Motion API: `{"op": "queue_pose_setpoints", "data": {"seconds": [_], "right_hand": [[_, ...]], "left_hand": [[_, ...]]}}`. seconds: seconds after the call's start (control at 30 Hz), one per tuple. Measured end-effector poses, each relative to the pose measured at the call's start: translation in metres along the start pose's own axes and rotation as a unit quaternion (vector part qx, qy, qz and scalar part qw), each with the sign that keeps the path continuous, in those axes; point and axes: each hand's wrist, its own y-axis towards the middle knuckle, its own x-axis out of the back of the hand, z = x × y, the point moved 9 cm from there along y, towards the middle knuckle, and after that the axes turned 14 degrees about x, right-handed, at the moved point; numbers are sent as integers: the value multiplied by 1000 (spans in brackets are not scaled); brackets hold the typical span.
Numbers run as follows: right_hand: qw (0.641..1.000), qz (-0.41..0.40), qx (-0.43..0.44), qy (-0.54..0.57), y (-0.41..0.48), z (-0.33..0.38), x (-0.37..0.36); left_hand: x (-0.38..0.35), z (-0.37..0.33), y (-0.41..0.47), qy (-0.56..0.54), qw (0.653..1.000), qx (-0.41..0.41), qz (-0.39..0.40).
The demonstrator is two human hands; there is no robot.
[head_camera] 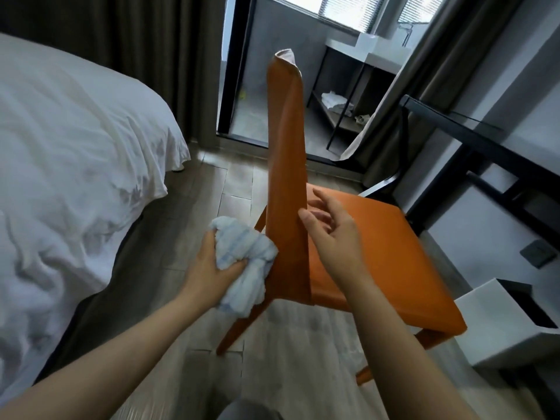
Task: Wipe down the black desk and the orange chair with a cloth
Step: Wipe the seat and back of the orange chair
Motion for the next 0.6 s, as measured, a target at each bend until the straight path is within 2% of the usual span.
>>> {"op": "queue_pose_setpoints", "data": {"seconds": [0.03,0.1,0.27,0.4,0.5,0.6], "right_hand": [[1000,-14,15,2,11,10,-2],[998,-44,35,2,27,26,-5],[994,-99,47,-21,28,36,-8],[993,-107,47,-35,24,37,-9],[992,-110,45,-37,25,35,-8],[990,-117,57,-50,26,36,-6]], "left_hand": [[12,-20,5,46,997,-45,-54],[38,-40,10,5,991,-115,-68],[64,-132,18,-126,973,-175,-79],[76,-195,23,-110,964,-218,-101],[63,-220,34,-96,968,-225,-53],[48,-216,47,-114,971,-208,-27]]}}
